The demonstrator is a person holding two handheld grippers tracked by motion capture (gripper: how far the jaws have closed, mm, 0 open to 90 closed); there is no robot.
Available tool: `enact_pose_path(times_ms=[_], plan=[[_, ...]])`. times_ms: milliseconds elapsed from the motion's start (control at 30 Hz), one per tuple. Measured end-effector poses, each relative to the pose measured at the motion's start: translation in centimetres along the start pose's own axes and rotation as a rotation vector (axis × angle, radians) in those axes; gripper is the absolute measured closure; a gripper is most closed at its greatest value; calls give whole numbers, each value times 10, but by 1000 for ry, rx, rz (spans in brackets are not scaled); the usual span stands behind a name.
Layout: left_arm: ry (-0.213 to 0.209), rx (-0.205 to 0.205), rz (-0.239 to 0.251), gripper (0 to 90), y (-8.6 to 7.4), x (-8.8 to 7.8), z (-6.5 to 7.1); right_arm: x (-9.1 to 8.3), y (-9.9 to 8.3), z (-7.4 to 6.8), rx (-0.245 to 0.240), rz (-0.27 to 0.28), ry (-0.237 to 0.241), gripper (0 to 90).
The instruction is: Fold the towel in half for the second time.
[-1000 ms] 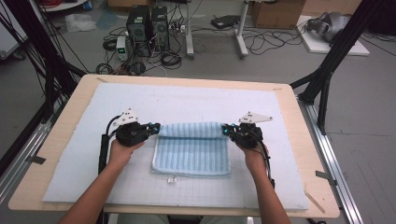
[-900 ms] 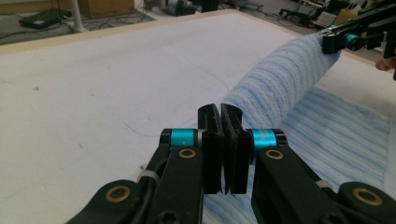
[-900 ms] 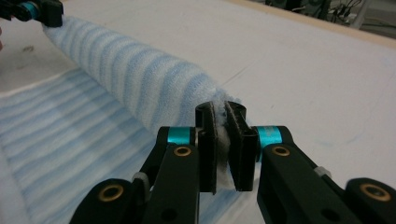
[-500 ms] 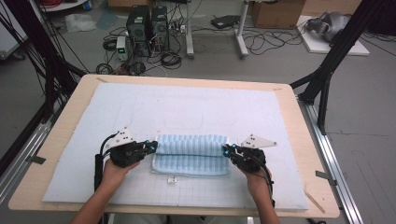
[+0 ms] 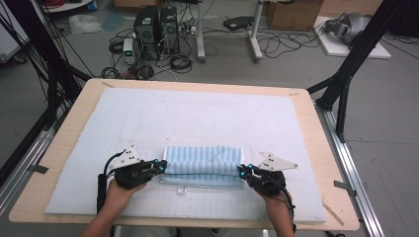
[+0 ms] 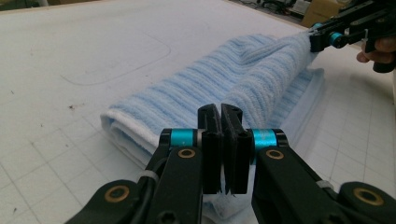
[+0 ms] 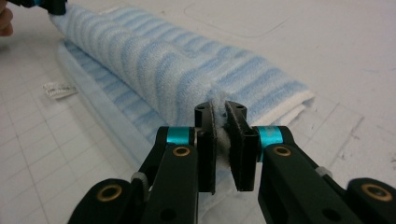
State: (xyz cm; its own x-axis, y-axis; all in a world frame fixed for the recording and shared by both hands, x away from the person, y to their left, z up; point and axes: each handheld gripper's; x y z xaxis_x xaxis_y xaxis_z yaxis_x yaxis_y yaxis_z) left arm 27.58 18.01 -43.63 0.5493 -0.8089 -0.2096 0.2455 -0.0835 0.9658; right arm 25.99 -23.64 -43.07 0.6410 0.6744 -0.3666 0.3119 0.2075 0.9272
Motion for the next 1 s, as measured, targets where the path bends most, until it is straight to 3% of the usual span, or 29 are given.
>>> enact_pose_path(times_ms=[100,200,267,333,400,500,633,767,900,1000], plan=[[15,-8,9,822,0,-1,1,0,-2,-1,-20,-37,-4,749],[62,-60,60,554,5,-2,-1,-4,2,2,27,9,-11,623],[80,-72,86,525,10,-3,-3,-6,7,3,49,56,-17,575],[83,-68,78,523,12,1,-6,-4,12,1,62,94,-22,554],[74,-76,52,533,11,8,-8,5,15,-1,50,91,-28,554],[55,-80,-31,561,6,21,-7,28,12,-7,16,9,-44,547],[59,-18,-162,594,-1,28,-1,50,4,-18,-76,-105,-29,526],[96,15,-231,612,-6,27,2,48,2,-24,-126,-139,-31,484],[113,55,-262,613,-5,26,8,41,-1,-28,-158,-167,-15,479],[104,46,-265,612,-3,25,7,38,0,-26,-138,-176,4,467]])
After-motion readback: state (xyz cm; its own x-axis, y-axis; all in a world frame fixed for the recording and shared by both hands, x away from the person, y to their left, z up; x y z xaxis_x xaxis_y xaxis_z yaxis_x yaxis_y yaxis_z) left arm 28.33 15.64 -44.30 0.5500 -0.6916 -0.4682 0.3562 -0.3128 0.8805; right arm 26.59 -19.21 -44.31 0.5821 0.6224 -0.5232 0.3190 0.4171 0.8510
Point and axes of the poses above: each handheld gripper's, and its own axes: x roughly forward along the jaws, y roughly out of its top, z roughly to its right, and after that the axes turned 9 degrees about z, right-handed
